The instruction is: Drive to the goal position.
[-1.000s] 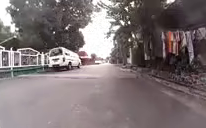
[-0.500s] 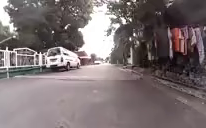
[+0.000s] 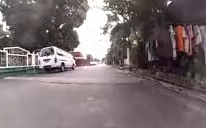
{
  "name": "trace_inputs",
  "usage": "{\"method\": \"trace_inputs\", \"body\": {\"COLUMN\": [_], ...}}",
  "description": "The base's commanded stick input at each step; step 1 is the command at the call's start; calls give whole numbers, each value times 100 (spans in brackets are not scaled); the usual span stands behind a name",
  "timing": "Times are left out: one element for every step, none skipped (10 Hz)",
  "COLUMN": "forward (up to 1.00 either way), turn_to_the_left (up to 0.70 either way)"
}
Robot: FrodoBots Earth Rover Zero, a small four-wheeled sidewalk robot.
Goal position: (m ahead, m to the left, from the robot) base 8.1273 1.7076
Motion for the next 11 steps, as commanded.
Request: {"method": "trace_inputs", "body": {"forward": [70,70,70,70,70,70,70,70,70,70,70], "turn_to_the_left": [0,0,0,0,0,0,0,0,0,0,0]}}
